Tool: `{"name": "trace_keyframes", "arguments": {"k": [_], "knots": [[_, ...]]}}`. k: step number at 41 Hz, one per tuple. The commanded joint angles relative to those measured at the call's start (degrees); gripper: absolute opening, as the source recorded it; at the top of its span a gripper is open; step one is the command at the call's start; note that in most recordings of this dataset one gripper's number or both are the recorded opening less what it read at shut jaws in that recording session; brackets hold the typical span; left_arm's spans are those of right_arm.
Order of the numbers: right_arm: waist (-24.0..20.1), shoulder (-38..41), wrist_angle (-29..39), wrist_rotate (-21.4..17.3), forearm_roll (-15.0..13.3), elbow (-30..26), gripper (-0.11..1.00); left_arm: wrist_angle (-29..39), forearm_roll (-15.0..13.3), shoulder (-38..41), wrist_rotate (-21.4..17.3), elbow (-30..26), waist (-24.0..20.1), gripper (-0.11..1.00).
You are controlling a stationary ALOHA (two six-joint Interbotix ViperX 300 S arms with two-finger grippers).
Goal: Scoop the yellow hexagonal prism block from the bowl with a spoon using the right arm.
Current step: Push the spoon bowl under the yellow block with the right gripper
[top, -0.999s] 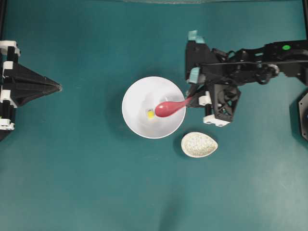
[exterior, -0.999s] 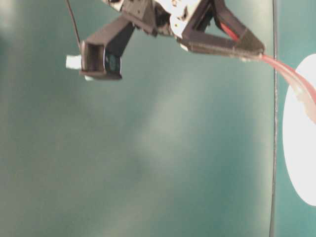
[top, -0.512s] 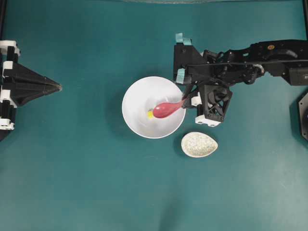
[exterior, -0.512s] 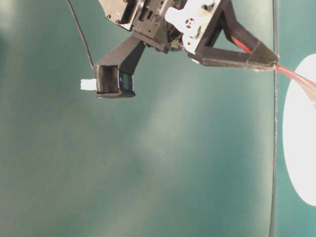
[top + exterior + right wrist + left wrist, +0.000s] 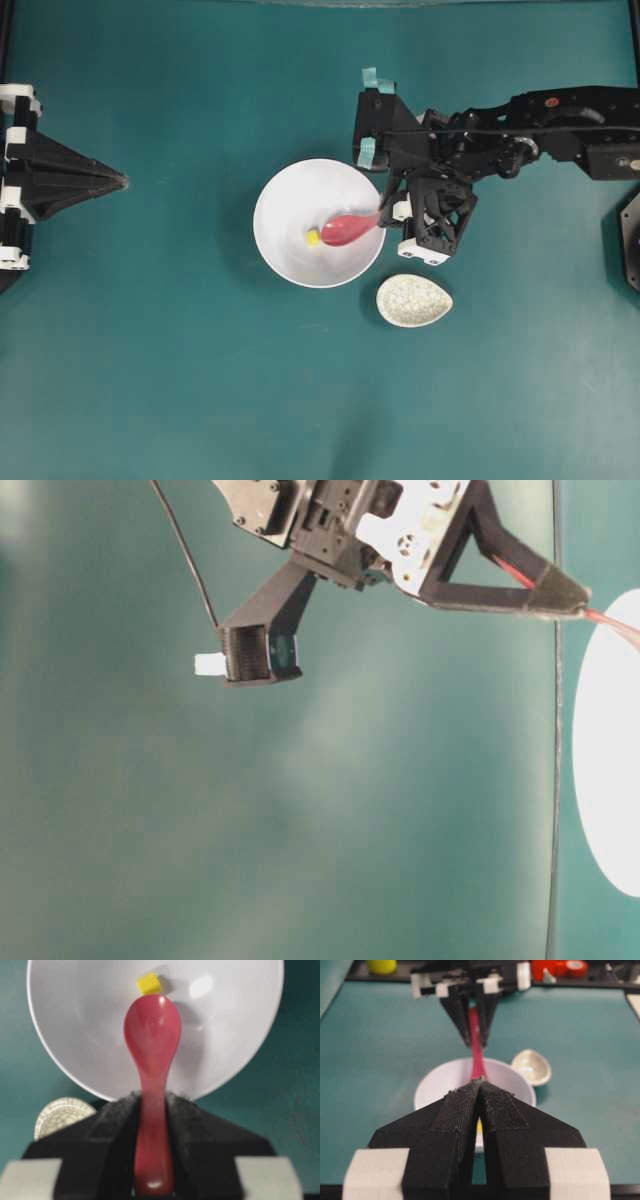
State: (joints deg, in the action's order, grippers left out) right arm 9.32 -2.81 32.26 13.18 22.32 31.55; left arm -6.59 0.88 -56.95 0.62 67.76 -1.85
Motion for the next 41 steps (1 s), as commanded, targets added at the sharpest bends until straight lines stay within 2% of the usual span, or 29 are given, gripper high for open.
{"name": "trace_keyframes", "arguments": {"k": [1,30,41], "knots": [[0.1,-0.3,0.0,-0.1,0.0,-1.5,0.22,-0.6,0.2,0.2,0.1,-1.5,-0.1,-0.01],[-0.7,2.5,-3.6,0.0,0.0,-2.4,0.22,-0.6,0.2,0.2,0.3,-1.5,-0.1,-0.01],[-1.1,3.9,-5.7,0.4,0.0,-3.8,0.22,-0.2,0.1,0.7,1.6,-1.3,-0.1,-0.01]]}}
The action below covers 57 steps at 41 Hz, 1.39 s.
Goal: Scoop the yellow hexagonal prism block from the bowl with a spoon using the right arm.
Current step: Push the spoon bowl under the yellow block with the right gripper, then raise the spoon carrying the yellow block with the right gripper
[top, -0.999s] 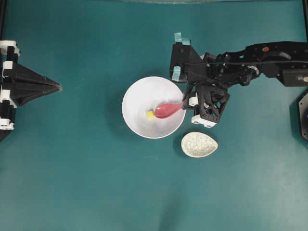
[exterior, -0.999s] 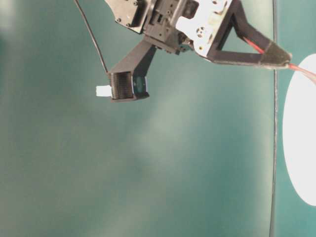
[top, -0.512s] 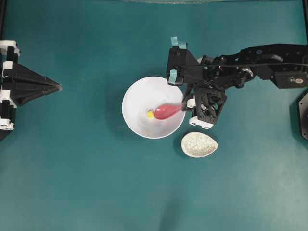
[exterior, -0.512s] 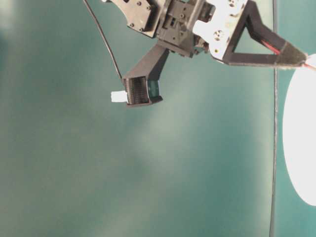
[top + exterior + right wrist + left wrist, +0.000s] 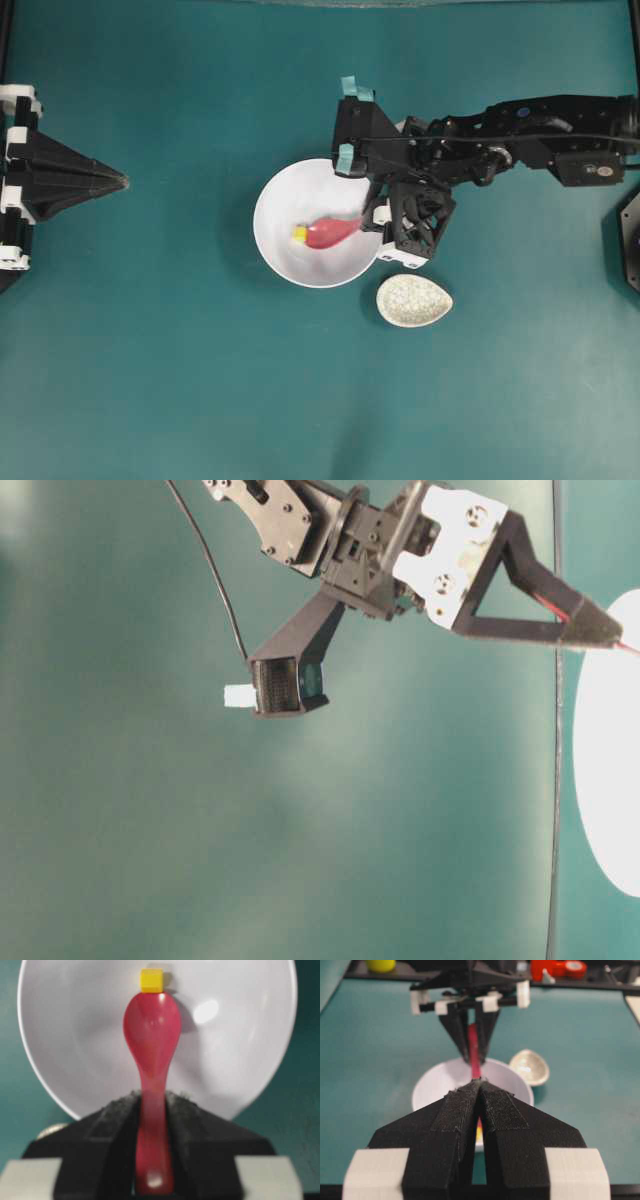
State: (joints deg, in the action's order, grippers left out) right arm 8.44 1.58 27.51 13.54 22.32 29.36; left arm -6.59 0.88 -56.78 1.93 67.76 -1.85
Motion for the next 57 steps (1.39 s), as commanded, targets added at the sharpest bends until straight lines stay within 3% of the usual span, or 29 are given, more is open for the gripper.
{"name": "trace_keyframes", "arguments": {"k": [1,57], "knots": [[-0.2,-0.4,-1.2,0.1,0.0,-1.8,0.22,-0.2,0.1,0.5,0.5,-1.3,-0.1,-0.01],[-0.2,0.1,-8.5,0.3,0.0,-2.5,0.22,0.0,0.1,0.1,1.0,-1.4,0.4,-0.01]]}}
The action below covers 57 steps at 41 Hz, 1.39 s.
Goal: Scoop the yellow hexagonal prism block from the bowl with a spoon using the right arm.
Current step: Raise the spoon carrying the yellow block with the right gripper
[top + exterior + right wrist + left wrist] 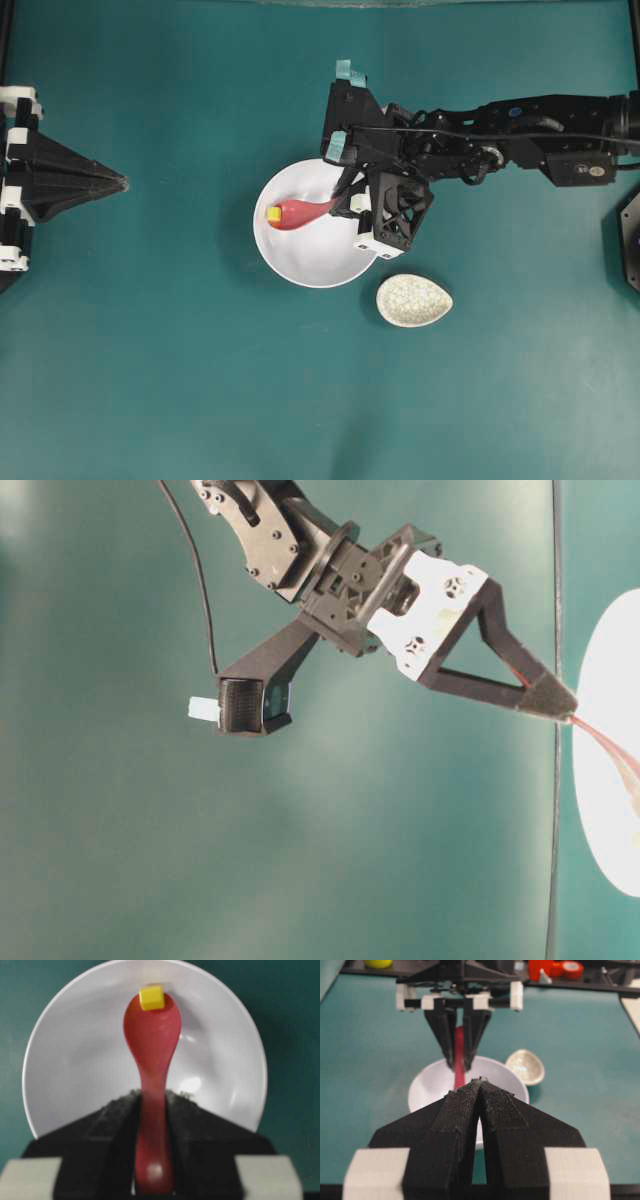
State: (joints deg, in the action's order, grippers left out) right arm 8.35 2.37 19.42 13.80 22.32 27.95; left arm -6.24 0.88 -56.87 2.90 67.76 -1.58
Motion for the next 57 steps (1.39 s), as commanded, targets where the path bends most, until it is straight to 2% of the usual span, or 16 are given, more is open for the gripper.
{"name": "trace_keyframes", "arguments": {"k": [1,26,33,46,57], "knots": [[-0.2,-0.8,-0.5,0.0,0.0,-1.1,0.22,-0.4,0.1,0.2,0.0,-1.4,0.1,-0.01],[-0.2,-1.9,-2.2,0.1,0.0,-0.5,0.22,-0.4,0.1,0.2,0.0,-1.4,0.1,-0.01],[-0.4,-3.9,-4.8,0.1,0.0,1.3,0.22,-0.4,0.1,0.2,0.0,-1.5,0.1,-0.01],[-4.0,-11.1,-20.0,0.1,0.0,10.9,0.22,-0.4,0.1,0.2,0.0,-1.4,0.1,-0.01],[-10.5,-19.9,-39.7,0.1,0.0,21.5,0.22,-0.4,0.1,0.0,0.0,-1.5,0.1,-0.01]]}}
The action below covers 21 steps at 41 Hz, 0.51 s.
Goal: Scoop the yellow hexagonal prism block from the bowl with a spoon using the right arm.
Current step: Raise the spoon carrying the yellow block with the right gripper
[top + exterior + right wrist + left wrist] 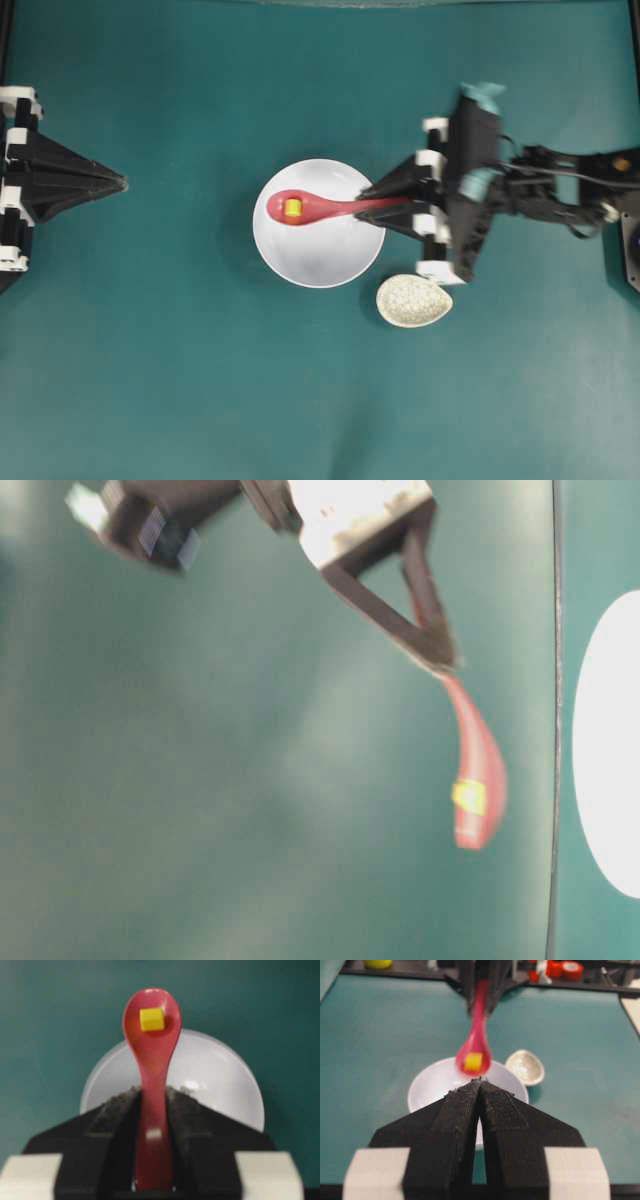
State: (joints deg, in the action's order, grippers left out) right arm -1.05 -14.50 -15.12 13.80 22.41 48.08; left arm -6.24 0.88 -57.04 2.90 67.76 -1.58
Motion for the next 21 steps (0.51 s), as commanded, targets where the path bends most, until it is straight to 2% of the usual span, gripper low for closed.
{"name": "trace_keyframes", "arguments": {"k": [1,10,21], "knots": [[-1.3,-3.5,-6.4,0.1,-0.1,1.8,0.22,-0.4,0.1,0.2,0.0,-1.5,0.1,-0.01],[-2.0,-7.3,-13.1,0.4,-0.1,4.4,0.22,-0.4,0.1,-0.2,0.0,-1.5,0.1,-0.01],[-1.9,-9.1,-13.0,1.0,-0.1,3.4,0.22,-0.4,0.1,-0.3,0.0,-1.6,0.1,-0.01]]}}
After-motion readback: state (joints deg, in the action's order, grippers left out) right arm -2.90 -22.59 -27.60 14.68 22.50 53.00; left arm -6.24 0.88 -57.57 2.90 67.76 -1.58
